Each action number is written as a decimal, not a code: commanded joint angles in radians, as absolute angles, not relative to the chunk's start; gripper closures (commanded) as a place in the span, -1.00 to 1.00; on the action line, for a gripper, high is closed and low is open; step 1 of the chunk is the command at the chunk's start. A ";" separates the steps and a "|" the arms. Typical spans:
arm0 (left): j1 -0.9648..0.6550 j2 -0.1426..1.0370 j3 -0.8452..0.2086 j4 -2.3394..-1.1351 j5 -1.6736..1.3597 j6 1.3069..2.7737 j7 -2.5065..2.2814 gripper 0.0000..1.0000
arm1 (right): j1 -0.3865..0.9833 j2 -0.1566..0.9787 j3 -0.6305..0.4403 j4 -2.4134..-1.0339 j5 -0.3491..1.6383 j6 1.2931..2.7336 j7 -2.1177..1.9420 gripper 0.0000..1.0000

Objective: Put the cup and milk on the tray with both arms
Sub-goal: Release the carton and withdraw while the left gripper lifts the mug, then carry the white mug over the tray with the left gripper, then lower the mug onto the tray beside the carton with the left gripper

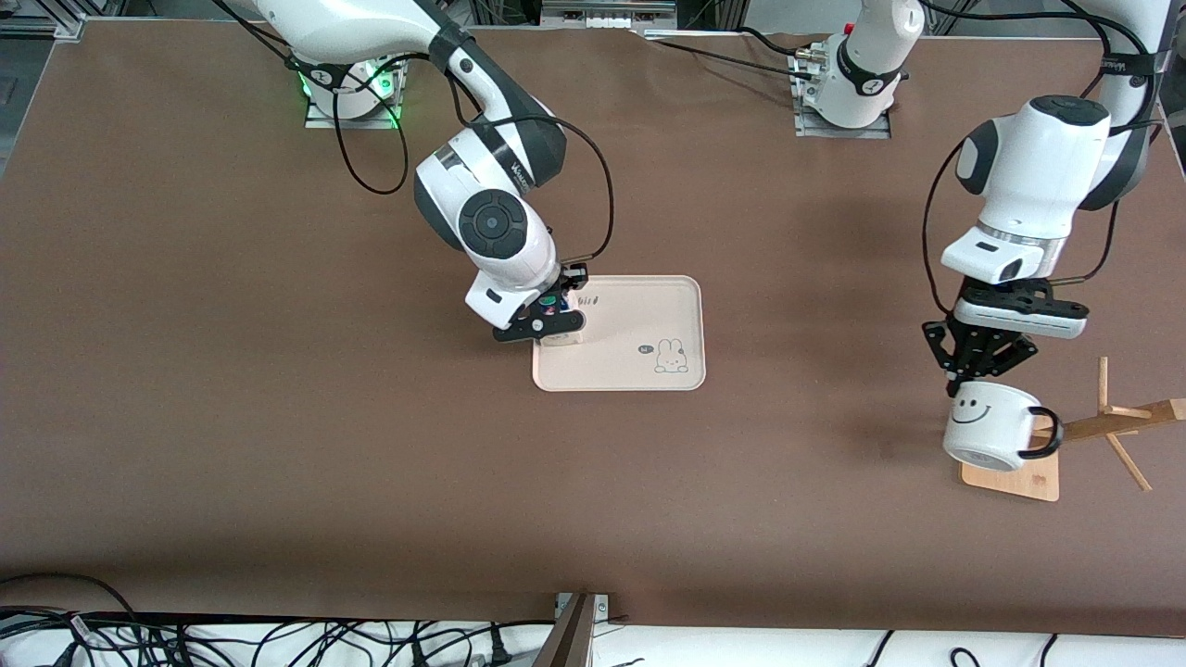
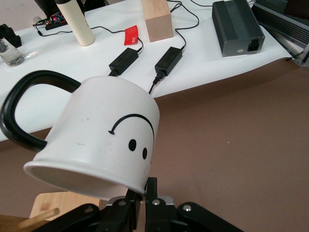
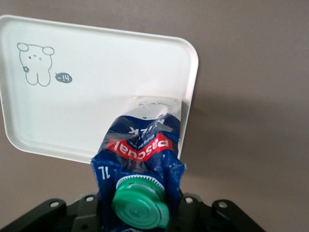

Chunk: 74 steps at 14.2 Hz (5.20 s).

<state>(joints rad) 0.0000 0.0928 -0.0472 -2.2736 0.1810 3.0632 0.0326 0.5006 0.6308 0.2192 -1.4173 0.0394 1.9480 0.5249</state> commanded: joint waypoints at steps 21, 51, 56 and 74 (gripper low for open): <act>-0.271 0.291 -0.109 -1.774 0.040 1.904 -0.026 1.00 | 0.471 0.302 0.004 -1.211 0.026 1.453 0.471 -1.00; -0.629 0.839 -0.110 -1.152 0.110 1.457 -0.025 1.00 | -0.070 0.127 0.057 -1.446 -0.129 1.583 0.150 -1.00; -0.629 0.848 -0.110 -1.152 0.109 1.483 -0.028 1.00 | -0.074 0.132 0.058 -1.439 -0.117 1.546 0.138 -1.00; -0.557 0.833 -0.031 -1.186 -0.190 1.568 -0.145 1.00 | -0.074 0.127 0.048 -1.448 -0.020 1.534 0.138 -1.00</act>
